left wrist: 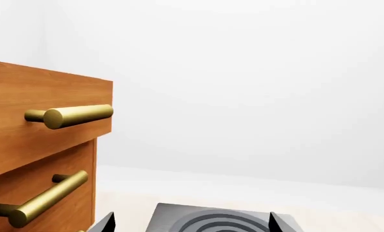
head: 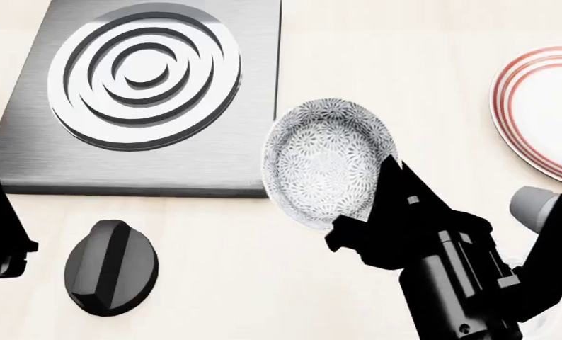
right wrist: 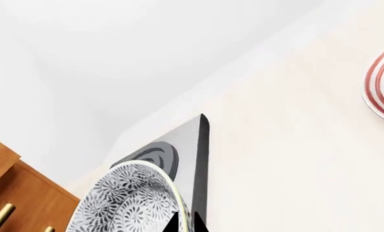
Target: Pick the akita bowl next to the ramekin and place it on the plate.
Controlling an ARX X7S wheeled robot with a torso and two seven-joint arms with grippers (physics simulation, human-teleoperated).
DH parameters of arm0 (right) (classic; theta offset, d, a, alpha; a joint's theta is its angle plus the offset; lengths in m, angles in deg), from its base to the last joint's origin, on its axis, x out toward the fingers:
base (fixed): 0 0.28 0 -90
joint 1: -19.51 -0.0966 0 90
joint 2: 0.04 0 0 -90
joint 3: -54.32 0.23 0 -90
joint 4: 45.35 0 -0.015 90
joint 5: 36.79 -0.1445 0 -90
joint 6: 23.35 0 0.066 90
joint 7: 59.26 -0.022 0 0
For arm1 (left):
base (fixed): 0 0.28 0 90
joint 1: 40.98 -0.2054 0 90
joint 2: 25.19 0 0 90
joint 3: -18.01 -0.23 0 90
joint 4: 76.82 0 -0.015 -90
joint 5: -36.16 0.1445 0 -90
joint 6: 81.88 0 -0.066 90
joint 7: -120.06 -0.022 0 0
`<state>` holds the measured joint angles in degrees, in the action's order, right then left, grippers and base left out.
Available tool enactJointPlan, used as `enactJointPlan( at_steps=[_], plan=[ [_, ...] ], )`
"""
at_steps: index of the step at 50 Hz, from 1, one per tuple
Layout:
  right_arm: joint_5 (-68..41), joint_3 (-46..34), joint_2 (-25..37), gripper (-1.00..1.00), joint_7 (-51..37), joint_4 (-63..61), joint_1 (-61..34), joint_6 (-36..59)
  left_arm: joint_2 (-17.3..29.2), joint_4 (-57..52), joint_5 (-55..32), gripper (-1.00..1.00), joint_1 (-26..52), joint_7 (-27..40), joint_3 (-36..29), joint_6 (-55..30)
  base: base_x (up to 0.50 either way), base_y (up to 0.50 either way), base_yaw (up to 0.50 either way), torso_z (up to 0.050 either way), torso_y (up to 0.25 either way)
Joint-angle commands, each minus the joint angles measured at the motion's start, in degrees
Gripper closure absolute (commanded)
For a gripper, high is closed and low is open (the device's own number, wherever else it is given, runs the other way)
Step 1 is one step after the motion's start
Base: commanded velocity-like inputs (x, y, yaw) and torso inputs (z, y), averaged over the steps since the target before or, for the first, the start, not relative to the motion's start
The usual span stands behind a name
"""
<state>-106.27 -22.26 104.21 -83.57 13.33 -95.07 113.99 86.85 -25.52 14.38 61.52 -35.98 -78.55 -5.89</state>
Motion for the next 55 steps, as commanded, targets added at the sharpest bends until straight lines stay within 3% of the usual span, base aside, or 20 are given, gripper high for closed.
enactJointPlan(
  at_steps=[1, 55],
  plan=[
    [-2.0, 0.7, 1.2, 1.0, -1.7, 4.0, -6.1, 0.3, 0.2, 0.1, -0.3, -1.0, 0.4, 0.1, 0.0, -0.1, 0.0, 0.0, 0.0, 0.0, 0.0],
    [5.6, 1.8, 3.0, 1.0, -5.1, 29.4, -24.0, -5.6, 0.2, 2.5, 0.9, -1.0, -0.8, 0.2, -1.5, 2.6, 0.0, 0.0, 0.0, 0.0, 0.0]
  ],
)
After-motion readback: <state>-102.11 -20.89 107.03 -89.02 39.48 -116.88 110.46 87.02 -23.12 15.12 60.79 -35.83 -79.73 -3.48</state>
